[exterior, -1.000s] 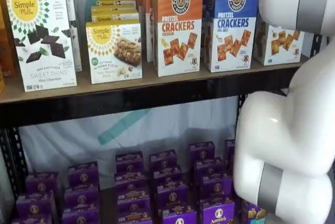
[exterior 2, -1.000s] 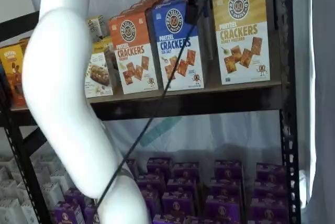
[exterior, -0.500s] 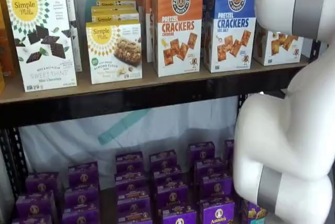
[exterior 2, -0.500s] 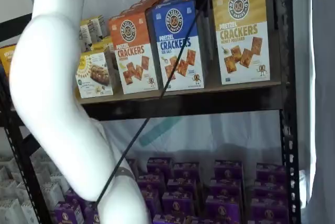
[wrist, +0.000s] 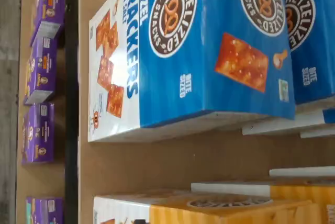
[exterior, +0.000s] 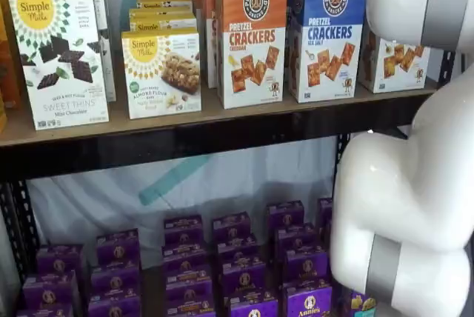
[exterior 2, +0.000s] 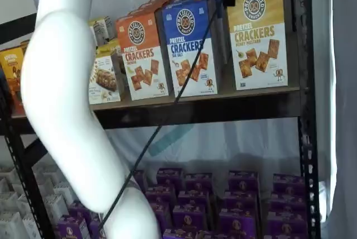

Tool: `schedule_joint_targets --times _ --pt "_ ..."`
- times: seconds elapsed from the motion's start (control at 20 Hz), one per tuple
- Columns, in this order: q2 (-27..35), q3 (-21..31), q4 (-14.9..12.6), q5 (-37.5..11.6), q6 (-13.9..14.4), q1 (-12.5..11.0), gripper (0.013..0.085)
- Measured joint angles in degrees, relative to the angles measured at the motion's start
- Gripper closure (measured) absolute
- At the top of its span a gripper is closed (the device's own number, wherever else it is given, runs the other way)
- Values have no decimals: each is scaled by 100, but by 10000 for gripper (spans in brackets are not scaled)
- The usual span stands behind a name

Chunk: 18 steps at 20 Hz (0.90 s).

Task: Retrieve the yellow and white box located on the top shelf, the sixth one from the left

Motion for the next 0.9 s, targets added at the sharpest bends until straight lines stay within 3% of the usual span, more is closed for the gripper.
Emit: schedule_joint_targets --times 0.55,0.9 --pt "273 -150 -386 -193 197 403 130" --pt "415 -202 -535 -318 197 500 130"
